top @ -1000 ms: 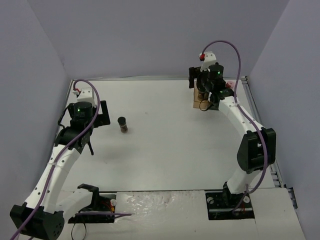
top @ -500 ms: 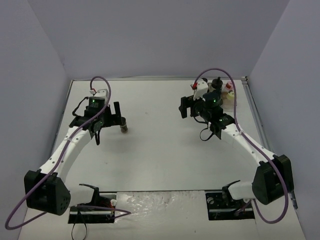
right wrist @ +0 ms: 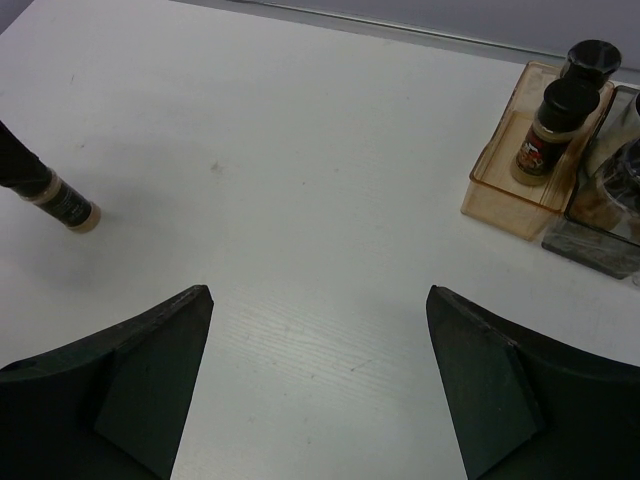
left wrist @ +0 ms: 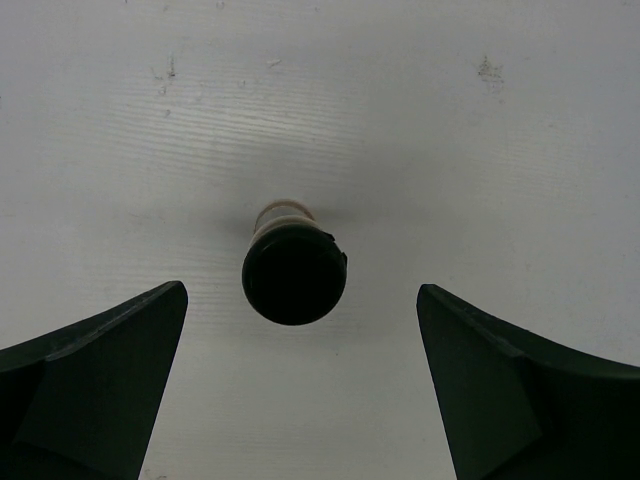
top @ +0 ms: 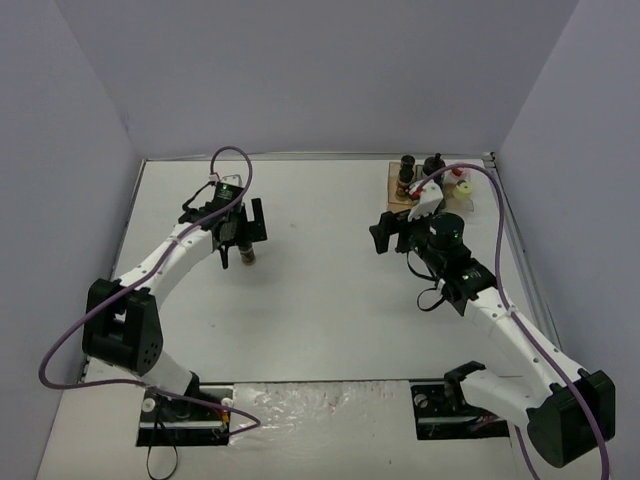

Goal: Organize the condiment bottles

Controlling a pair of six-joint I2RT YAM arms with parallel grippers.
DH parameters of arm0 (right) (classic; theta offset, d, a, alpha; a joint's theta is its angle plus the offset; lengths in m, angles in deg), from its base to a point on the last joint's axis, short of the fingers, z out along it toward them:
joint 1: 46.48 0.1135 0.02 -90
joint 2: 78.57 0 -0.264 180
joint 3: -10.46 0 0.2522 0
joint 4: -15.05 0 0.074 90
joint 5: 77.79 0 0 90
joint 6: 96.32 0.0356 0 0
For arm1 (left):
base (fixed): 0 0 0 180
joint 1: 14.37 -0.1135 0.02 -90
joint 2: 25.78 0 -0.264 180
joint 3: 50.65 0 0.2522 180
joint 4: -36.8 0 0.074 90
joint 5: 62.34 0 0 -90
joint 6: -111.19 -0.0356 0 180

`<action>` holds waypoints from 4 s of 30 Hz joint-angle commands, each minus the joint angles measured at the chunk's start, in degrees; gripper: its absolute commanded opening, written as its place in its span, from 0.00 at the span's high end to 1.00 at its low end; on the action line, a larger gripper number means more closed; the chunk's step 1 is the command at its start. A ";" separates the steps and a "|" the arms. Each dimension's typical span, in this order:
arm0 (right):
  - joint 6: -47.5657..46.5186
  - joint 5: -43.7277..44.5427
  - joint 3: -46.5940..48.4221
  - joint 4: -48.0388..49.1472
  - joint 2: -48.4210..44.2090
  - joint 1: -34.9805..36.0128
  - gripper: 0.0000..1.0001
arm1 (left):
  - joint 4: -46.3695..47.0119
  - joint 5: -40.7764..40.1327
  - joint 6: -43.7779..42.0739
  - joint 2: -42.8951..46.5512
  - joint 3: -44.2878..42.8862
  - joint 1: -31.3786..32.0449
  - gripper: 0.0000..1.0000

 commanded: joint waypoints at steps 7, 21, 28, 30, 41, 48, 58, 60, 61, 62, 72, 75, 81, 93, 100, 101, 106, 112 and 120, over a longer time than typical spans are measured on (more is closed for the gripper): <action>0.59 1.93 -2.59 4.26 -6.28 0.56 0.14 | -0.76 -3.75 1.53 -4.32 -4.91 -0.16 0.14; 0.52 3.99 -4.34 3.65 -9.34 0.42 0.13 | -1.47 -1.38 2.46 -8.96 -7.14 0.32 0.51; 1.03 4.56 -4.41 3.31 -10.79 0.50 0.13 | -3.10 -0.95 1.88 -11.86 -13.60 6.11 0.67; 1.53 5.23 -4.34 2.91 -11.21 0.42 0.13 | -4.06 -0.40 1.49 -13.88 -16.36 7.92 0.69; 3.47 9.74 -4.06 0.24 -14.22 0.50 0.13 | -12.65 1.43 -3.10 -26.68 -37.68 20.05 0.69; 3.66 10.07 -4.19 0.22 -12.90 0.46 0.13 | -11.41 3.45 -5.31 -29.53 -39.93 24.01 0.66; 3.75 9.73 -4.76 0.84 -11.48 0.48 0.13 | -6.93 6.33 -4.48 -29.13 -36.07 24.72 0.42; 3.73 9.67 -4.71 0.84 -11.33 0.42 0.13 | -6.72 6.14 -4.46 -28.63 -35.81 24.76 0.36; 3.70 9.67 -4.66 0.84 -11.30 0.42 0.13 | -6.69 5.96 -4.43 -28.31 -35.72 24.82 0.33; 3.67 9.67 -4.60 0.84 -11.27 0.42 0.13 | -6.66 5.78 -4.40 -27.98 -35.63 24.88 0.31; 2.95 6.66 -3.08 0.14 -10.44 0.51 0.12 | -6.32 -0.60 -4.30 -15.96 -34.28 24.52 0.03; 2.40 4.45 -2.60 0.67 -8.69 0.52 0.12 | -6.65 -3.60 -4.15 -9.94 -33.10 23.11 0.03; 2.02 0.36 -0.58 2.62 0.76 1.00 0.12 | -3.67 -8.58 -4.51 3.15 -23.24 15.08 0.03; -2.31 -1.76 5.78 8.65 20.35 9.03 0.12 | 0.46 -12.80 -10.63 27.01 0.14 -0.81 0.03; -2.58 -1.85 9.66 11.29 30.07 11.14 0.19 | 4.59 -12.98 -10.72 31.77 8.94 -2.61 0.03; -2.75 -2.02 10.36 11.56 31.80 11.23 0.21 | 4.42 -13.07 -11.07 31.68 8.86 -2.62 0.03; -2.90 -2.06 12.85 11.44 35.19 12.14 0.30 | 4.35 -13.92 -12.16 31.81 8.88 -2.61 0.03; -2.23 -0.58 12.99 12.25 36.91 12.71 0.53 | 4.51 -13.86 -12.74 32.66 9.03 -2.44 0.03; -2.88 1.73 12.68 11.19 34.92 12.32 0.79 | 4.60 -13.69 -12.82 33.24 9.20 -2.01 0.03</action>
